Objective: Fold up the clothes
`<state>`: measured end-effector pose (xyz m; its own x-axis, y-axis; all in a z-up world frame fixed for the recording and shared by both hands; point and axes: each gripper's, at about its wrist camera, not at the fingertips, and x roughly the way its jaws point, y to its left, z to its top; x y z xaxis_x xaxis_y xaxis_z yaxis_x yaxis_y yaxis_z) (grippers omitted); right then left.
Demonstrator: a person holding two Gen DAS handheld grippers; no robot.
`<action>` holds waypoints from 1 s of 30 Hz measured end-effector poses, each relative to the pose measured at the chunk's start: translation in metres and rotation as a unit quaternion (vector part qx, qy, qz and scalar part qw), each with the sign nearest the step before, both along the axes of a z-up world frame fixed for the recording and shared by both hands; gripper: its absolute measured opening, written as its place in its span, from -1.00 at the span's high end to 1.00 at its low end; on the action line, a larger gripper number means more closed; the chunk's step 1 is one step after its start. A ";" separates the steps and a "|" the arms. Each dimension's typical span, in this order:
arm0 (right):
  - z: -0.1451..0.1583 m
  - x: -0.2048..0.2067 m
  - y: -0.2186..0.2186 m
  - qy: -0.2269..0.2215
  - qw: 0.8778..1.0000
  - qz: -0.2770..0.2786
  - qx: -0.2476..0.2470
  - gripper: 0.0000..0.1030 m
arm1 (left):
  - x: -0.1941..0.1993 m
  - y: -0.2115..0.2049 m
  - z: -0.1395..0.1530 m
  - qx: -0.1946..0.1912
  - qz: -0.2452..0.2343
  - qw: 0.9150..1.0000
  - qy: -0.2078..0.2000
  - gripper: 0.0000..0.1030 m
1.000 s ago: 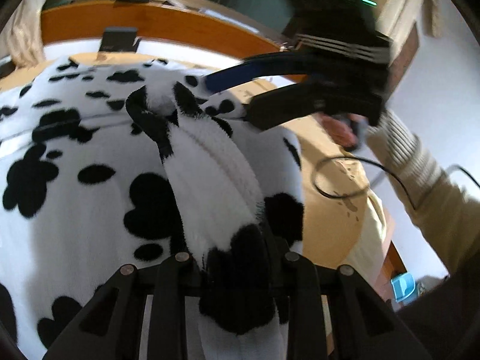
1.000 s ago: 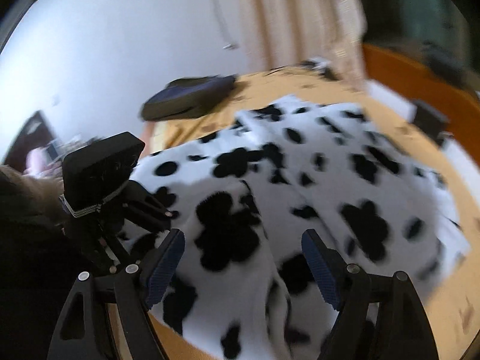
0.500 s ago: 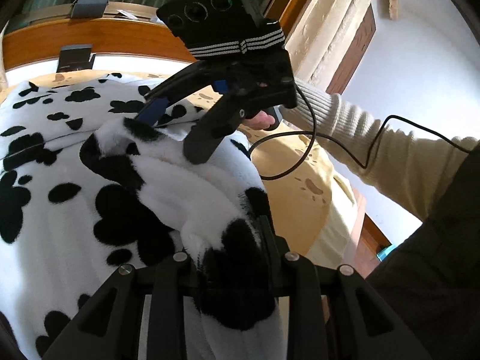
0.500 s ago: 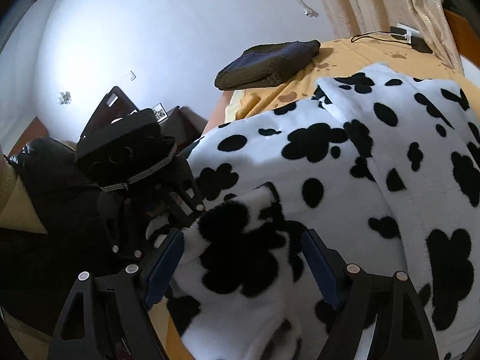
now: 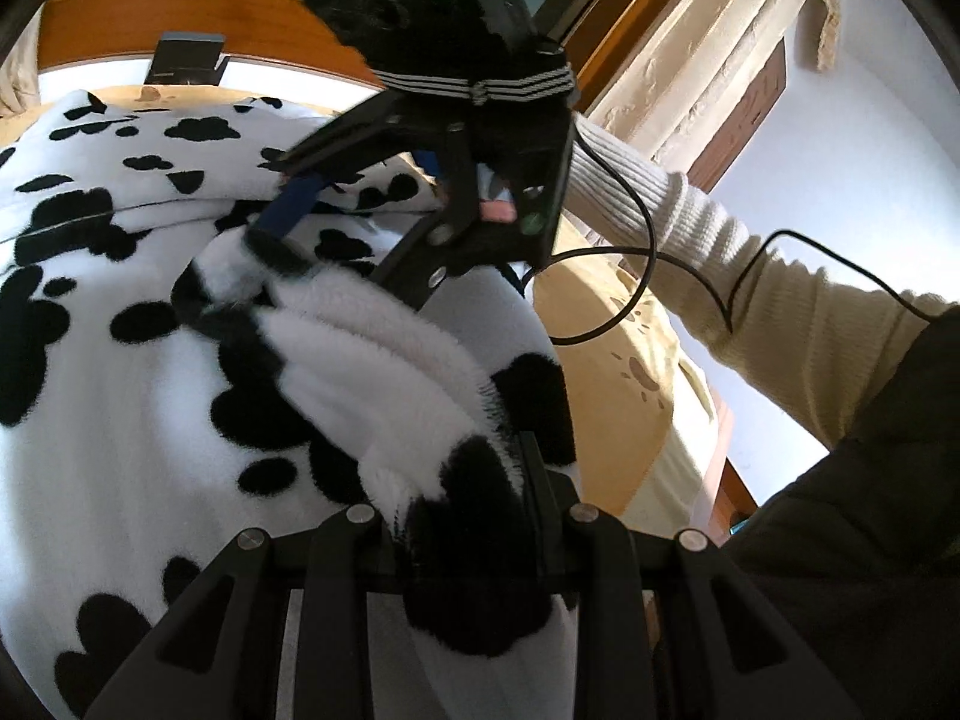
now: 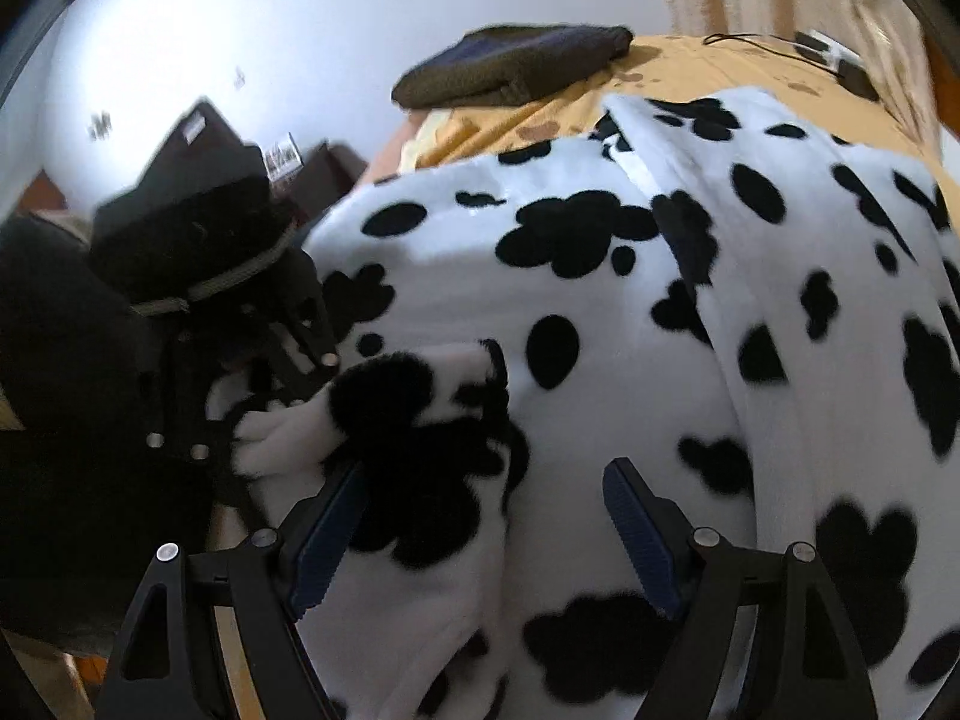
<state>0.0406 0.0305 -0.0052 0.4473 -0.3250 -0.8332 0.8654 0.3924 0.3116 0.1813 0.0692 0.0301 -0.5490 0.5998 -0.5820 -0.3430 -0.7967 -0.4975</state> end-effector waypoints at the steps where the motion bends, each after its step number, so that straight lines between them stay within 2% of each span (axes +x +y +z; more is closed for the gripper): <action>1: -0.002 0.003 -0.004 0.006 1.000 0.007 0.001 -0.59 | 0.000 0.000 -0.001 -0.001 -0.001 1.000 -0.002 0.44; 6: -0.008 0.019 -0.015 0.032 0.999 0.025 -0.006 -0.59 | -0.002 -0.002 -0.004 0.000 0.003 1.000 -0.011 0.44; 11: -0.009 0.026 -0.013 0.051 0.999 -0.004 -0.012 -0.55 | -0.005 -0.003 -0.006 0.002 0.006 1.000 -0.020 0.44; 12: -0.008 0.028 -0.011 0.051 0.999 -0.009 -0.012 -0.44 | -0.005 -0.003 -0.006 0.000 0.008 1.000 -0.020 0.44; 13: -0.008 0.030 -0.010 0.051 0.999 -0.013 -0.012 -0.22 | -0.005 -0.004 -0.006 0.000 0.011 1.000 -0.020 0.44; 14: -0.007 0.032 -0.008 0.049 0.999 -0.017 -0.012 -0.08 | -0.004 -0.004 -0.006 0.001 0.013 1.000 -0.020 0.44; 15: -0.007 0.034 -0.007 0.044 0.999 -0.020 -0.011 0.18 | -0.004 -0.005 -0.006 0.002 0.016 1.000 -0.019 0.44; 16: -0.007 0.037 -0.006 0.045 0.999 -0.026 -0.012 0.30 | -0.004 -0.005 -0.006 0.001 0.018 1.000 -0.020 0.43; 18: -0.006 0.040 -0.002 0.049 0.998 -0.039 -0.014 0.40 | -0.003 -0.005 -0.005 -0.003 0.023 1.000 -0.018 0.39; 19: -0.005 0.041 0.000 0.047 0.998 -0.047 -0.016 0.58 | -0.002 -0.005 -0.004 -0.007 0.026 1.000 -0.017 0.39; 20: -0.003 0.043 0.002 0.047 0.997 -0.056 -0.020 0.64 | -0.001 -0.004 -0.004 -0.010 0.028 0.999 -0.016 0.38; 21: 0.002 0.046 0.005 0.056 0.996 -0.066 -0.028 0.71 | 0.000 -0.004 -0.003 -0.014 0.030 0.999 -0.015 0.34; 23: 0.012 0.051 0.012 0.074 0.992 -0.088 -0.047 0.75 | 0.003 -0.005 0.000 -0.027 0.039 0.999 -0.012 0.08; 24: 0.023 0.052 0.017 0.083 0.989 -0.103 -0.066 0.76 | 0.005 -0.006 0.003 -0.034 0.043 0.998 -0.009 -0.29; 25: 0.037 0.049 0.022 0.087 0.985 -0.123 -0.086 0.77 | 0.007 -0.008 0.006 -0.038 0.049 0.998 -0.004 -0.57; 28: 0.073 0.036 0.036 0.099 0.968 -0.186 -0.137 0.78 | 0.017 -0.017 0.022 -0.059 0.073 0.995 0.016 -0.59; 30: 0.099 0.024 0.049 0.114 0.949 -0.238 -0.174 0.78 | 0.024 -0.022 0.033 -0.080 0.088 0.993 0.025 -0.60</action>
<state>0.0642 0.0796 0.0938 0.0027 -0.7186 -0.6954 0.9997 -0.0142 0.0186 0.2051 0.0467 0.0631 -0.6673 0.3944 -0.6318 -0.2127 -0.9138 -0.3459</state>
